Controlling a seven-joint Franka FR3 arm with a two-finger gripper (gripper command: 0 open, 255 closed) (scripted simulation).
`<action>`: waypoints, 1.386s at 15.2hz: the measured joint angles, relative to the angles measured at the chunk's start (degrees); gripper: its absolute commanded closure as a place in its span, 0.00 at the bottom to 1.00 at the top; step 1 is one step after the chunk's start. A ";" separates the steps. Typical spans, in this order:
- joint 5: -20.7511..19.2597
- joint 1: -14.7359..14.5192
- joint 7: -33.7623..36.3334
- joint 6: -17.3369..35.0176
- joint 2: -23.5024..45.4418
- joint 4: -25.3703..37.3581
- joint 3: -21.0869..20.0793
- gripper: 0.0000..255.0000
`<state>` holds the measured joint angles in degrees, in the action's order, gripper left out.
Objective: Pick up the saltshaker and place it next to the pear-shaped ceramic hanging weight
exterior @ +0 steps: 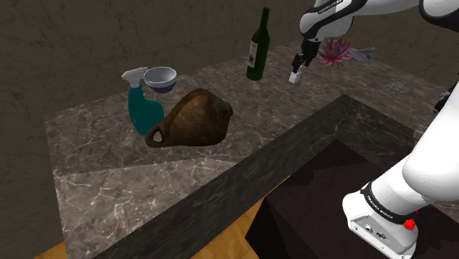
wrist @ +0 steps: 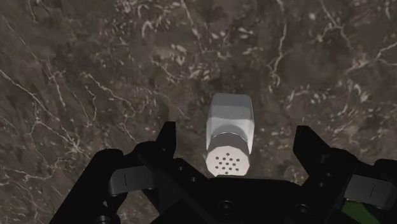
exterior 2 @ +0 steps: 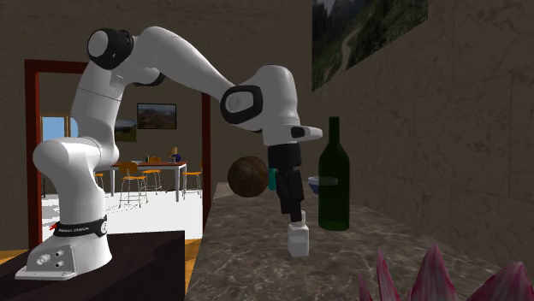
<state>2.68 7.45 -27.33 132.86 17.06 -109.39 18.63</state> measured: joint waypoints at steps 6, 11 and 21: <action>0.95 0.53 -0.69 2.71 2.28 -0.51 -0.32 0.00; 0.98 0.54 -0.71 2.81 2.34 -0.53 -0.34 1.00; 0.99 0.50 -0.71 2.83 2.27 -0.57 -0.37 1.00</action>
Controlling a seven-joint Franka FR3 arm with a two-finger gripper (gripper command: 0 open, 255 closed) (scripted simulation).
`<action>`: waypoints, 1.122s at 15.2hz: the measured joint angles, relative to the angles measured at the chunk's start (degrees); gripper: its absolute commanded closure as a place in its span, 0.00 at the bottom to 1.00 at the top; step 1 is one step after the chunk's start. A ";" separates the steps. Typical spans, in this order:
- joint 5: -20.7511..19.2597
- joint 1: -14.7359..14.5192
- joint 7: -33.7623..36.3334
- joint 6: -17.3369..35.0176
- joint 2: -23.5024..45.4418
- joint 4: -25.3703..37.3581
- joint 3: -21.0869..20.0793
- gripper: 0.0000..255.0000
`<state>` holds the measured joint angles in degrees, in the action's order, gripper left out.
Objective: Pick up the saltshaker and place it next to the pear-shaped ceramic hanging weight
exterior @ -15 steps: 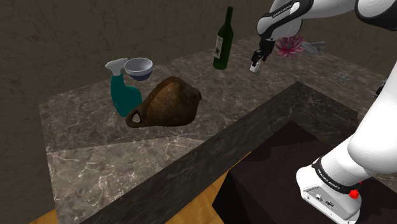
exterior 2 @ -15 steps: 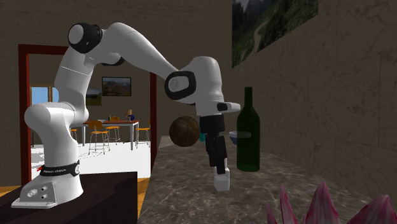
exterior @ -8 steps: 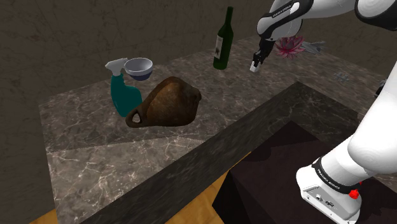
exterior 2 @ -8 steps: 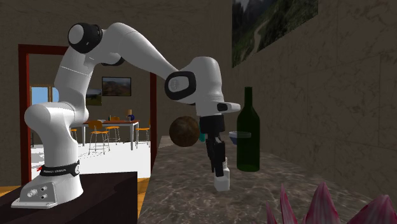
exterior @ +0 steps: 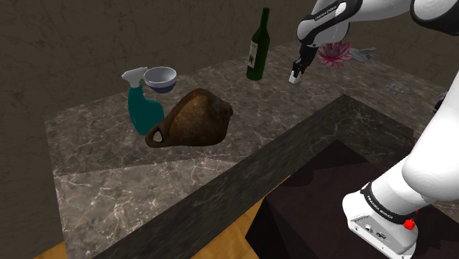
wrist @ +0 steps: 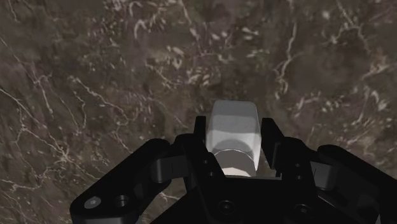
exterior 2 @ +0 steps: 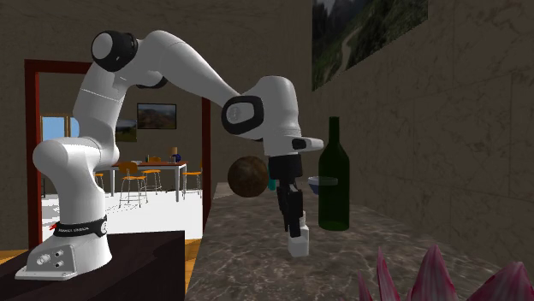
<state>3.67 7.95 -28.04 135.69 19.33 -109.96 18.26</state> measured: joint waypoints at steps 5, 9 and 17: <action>-0.71 -0.27 0.40 -2.58 -1.64 0.99 0.33 1.00; -1.30 -0.50 0.74 -5.25 -3.05 2.31 0.54 1.00; -2.23 -0.71 1.04 -10.73 -5.45 5.51 0.90 1.00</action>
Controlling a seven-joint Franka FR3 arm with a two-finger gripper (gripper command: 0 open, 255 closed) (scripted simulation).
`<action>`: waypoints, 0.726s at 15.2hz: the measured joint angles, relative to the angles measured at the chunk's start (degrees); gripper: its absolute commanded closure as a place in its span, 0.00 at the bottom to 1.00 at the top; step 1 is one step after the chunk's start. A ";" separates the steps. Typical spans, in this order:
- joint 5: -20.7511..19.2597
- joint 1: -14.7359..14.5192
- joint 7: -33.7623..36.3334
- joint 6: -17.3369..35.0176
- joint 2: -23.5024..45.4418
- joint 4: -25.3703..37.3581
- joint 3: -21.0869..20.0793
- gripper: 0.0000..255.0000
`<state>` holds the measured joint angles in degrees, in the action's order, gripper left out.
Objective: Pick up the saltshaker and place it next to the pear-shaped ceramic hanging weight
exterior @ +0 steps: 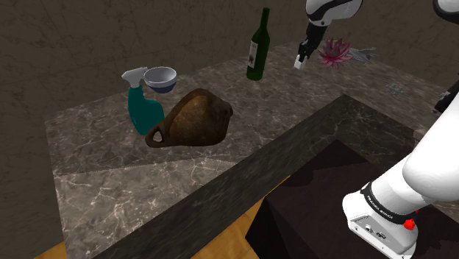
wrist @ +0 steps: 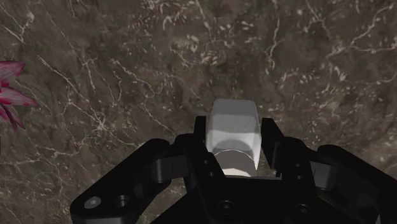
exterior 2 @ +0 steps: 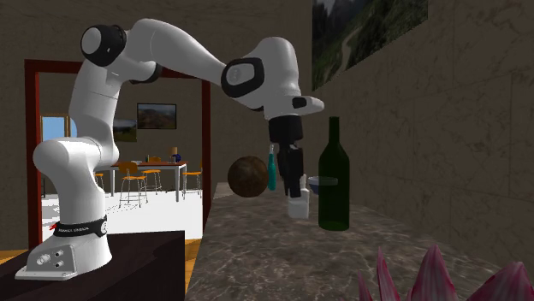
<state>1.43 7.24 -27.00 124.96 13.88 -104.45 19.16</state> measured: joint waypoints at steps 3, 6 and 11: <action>-0.33 -0.13 0.19 -2.06 -0.81 1.28 0.07 1.00; -0.54 -0.12 0.17 -4.17 -1.47 2.79 0.17 1.00; -0.87 -0.18 0.23 -7.63 -2.38 5.37 0.27 1.00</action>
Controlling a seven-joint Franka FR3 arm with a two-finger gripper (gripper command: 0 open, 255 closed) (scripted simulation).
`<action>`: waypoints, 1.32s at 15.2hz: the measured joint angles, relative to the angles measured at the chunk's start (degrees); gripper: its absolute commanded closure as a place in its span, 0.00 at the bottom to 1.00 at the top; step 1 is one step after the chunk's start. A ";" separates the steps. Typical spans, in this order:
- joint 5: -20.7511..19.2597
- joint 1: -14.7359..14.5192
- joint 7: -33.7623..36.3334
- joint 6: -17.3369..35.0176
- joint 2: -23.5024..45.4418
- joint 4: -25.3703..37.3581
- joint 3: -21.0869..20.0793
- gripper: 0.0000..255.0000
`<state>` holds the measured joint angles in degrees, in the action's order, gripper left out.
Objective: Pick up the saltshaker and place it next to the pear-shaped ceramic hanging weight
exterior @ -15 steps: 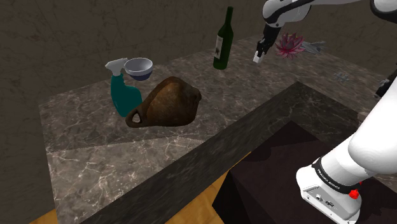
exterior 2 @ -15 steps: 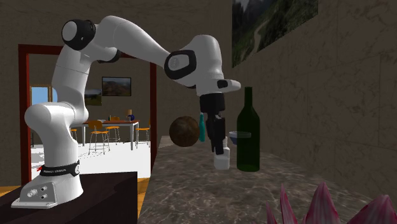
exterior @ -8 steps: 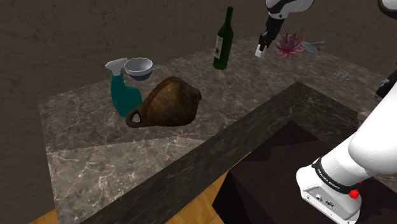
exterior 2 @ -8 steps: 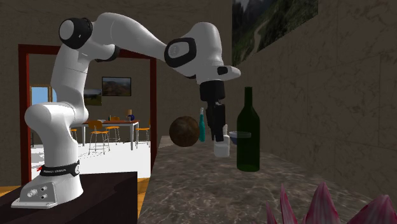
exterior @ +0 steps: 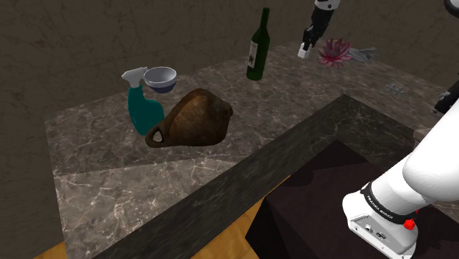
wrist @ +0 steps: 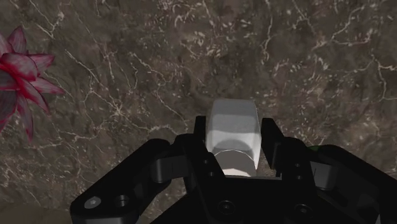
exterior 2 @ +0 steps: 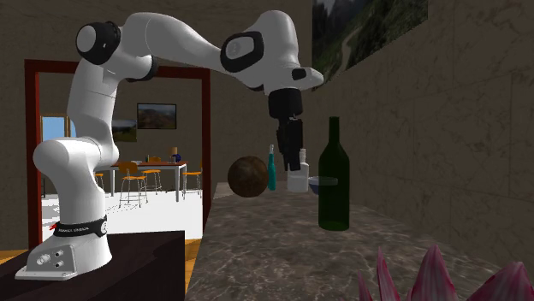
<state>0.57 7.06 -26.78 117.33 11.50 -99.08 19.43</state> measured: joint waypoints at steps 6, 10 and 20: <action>-0.20 0.01 -0.02 -4.41 -0.57 3.87 0.08 1.00; -0.17 0.08 -0.12 -7.75 -0.53 7.26 0.12 1.00; 0.07 0.44 -0.57 -15.57 -0.06 15.53 0.28 1.00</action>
<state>0.63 7.50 -27.35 101.76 11.44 -83.55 19.71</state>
